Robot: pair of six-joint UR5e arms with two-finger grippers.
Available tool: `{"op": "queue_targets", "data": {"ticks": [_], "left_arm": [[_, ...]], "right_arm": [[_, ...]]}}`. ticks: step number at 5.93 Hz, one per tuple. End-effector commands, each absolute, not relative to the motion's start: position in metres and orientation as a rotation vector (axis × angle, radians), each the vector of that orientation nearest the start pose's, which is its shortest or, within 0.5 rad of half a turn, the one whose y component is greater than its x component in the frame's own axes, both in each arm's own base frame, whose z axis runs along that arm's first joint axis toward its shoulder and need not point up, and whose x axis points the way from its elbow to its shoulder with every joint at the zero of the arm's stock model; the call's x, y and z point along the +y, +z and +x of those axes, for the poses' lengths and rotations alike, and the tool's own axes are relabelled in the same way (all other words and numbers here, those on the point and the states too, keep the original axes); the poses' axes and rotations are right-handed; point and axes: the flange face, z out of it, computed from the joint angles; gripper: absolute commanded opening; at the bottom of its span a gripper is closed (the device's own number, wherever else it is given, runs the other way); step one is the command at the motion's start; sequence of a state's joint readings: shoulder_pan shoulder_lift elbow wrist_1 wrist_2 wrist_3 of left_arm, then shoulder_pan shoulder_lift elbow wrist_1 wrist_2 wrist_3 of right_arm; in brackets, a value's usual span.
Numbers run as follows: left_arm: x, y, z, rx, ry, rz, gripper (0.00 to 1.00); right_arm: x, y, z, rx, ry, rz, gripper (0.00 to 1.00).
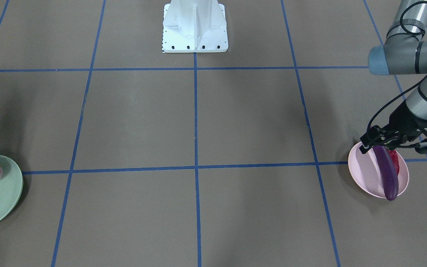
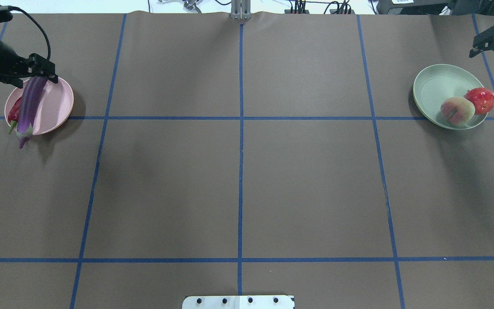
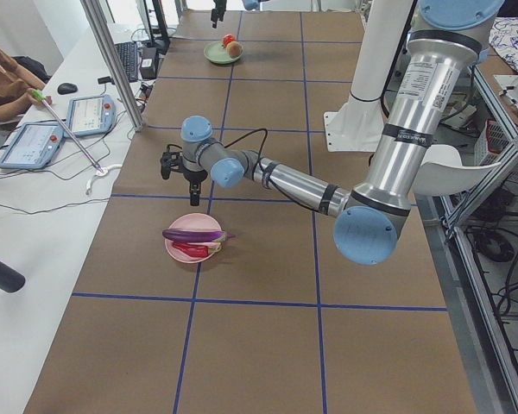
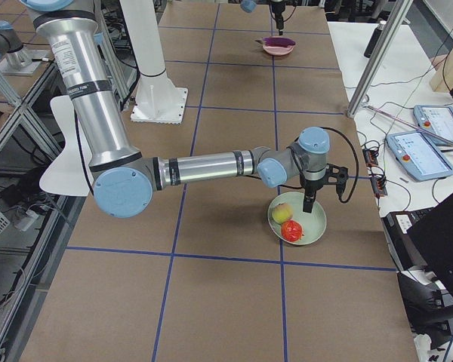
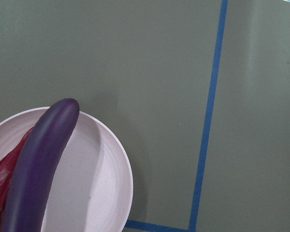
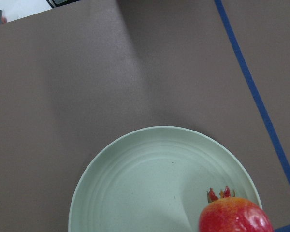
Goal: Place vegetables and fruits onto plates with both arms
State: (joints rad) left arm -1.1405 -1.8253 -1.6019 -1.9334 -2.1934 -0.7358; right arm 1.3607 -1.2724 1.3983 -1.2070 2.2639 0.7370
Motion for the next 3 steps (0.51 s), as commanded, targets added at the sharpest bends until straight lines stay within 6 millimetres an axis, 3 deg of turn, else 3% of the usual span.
{"op": "queue_targets", "data": {"ticks": [1, 2, 3], "left_arm": [[-0.587, 0.527, 0.134, 0.766, 0.089, 0.247, 1.00], [-0.595, 0.558, 0.098, 0.742, 0.118, 0.246, 1.00], [-0.596, 0.571, 0.064, 0.763, 0.136, 0.219, 1.00]], "right_arm": [[-0.627, 0.558, -0.021, -0.866, 0.206, 0.147, 1.00], [-0.620, 0.567, 0.001, -0.853, 0.149, 0.165, 1.00], [-0.615, 0.569, 0.017, -0.871, 0.065, 0.145, 1.00]]}}
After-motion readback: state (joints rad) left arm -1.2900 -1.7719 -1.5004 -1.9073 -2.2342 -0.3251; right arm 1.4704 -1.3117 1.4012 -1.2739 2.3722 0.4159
